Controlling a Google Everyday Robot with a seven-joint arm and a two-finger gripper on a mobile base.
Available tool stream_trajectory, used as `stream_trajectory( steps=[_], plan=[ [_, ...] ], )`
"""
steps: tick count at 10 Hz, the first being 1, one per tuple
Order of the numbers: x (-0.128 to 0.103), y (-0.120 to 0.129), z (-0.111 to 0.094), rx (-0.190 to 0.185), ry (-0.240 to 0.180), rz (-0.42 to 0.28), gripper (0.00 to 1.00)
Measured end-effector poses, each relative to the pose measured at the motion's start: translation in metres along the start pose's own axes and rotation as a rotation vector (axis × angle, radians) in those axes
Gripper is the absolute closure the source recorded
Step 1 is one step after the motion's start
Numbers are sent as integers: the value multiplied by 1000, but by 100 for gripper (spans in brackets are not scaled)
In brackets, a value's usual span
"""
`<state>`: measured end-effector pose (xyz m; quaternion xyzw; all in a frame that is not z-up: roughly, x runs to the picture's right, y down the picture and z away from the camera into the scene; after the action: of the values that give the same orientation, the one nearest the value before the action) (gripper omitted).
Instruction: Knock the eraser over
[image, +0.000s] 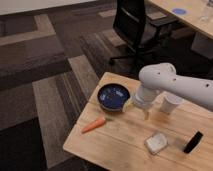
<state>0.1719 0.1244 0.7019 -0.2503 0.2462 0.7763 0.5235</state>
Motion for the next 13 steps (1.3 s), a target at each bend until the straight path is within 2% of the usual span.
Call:
stream_trajectory(
  steps=[1,3,4,5,8,13],
  plan=[
    [-2,-31,5,18,7,61,35],
    [-12,-78,11,10,6,135,35],
    [-15,-84,11,8,3,143,35],
    [-20,-104,11,4,-3,169,35],
    [-19,-141,12,8,-8,229,35],
    [-7,-196,8,53,-21,355,35]
  ],
)
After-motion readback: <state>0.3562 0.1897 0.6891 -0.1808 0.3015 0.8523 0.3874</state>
